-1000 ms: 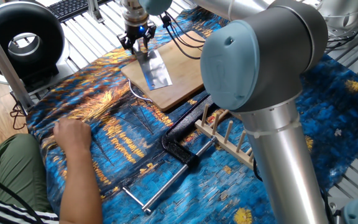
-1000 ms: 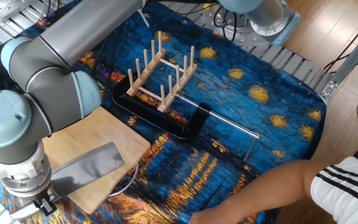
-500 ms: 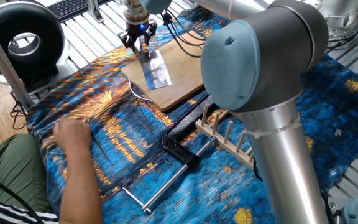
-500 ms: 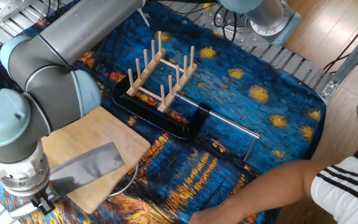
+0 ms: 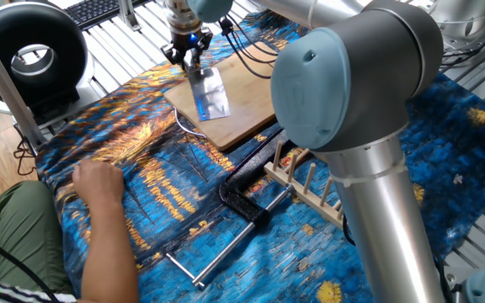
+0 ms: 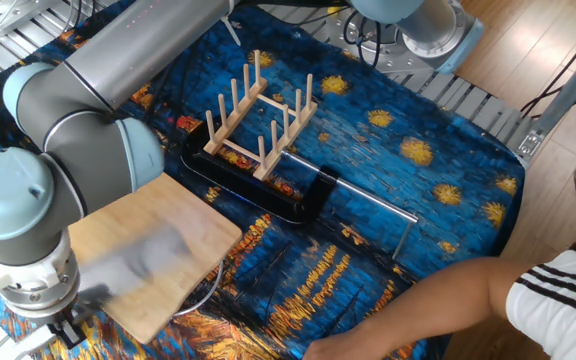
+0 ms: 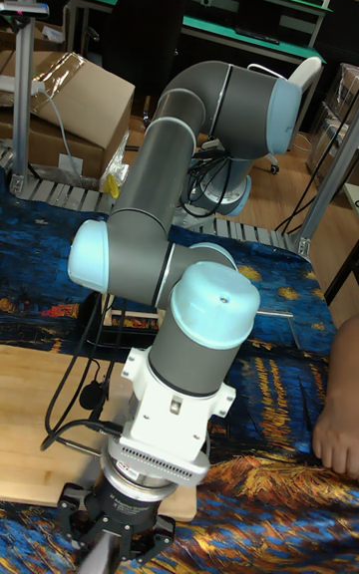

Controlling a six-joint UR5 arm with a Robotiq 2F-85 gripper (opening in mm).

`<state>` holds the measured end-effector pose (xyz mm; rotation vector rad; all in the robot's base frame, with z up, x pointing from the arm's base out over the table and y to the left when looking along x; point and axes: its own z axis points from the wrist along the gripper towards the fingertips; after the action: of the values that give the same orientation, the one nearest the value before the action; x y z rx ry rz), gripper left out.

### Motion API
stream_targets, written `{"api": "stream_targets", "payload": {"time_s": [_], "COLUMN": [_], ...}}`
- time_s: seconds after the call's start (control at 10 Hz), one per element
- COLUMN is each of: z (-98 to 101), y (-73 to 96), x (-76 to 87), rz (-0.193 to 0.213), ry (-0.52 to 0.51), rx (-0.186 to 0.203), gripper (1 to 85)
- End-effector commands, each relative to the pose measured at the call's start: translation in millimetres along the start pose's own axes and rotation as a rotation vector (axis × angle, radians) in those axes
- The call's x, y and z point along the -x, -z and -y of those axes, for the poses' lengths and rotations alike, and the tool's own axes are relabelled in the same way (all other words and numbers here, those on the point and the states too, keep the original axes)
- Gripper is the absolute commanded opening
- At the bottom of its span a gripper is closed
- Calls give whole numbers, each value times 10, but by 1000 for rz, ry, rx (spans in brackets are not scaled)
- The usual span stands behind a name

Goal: Put the knife on the knife rack

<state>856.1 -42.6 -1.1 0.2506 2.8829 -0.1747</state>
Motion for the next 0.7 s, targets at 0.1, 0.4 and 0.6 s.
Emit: {"api": "stream_targets", "payload": {"time_s": [0.1,0.4,0.6], "z": [63,221,283], "y": [12,135,193], "x": [-22,-84,-74], "rz": [-11,-57,-66], "ry": [-25,-27,-14], "rx": [-18,-60,-69], "gripper": [320,240,220]}}
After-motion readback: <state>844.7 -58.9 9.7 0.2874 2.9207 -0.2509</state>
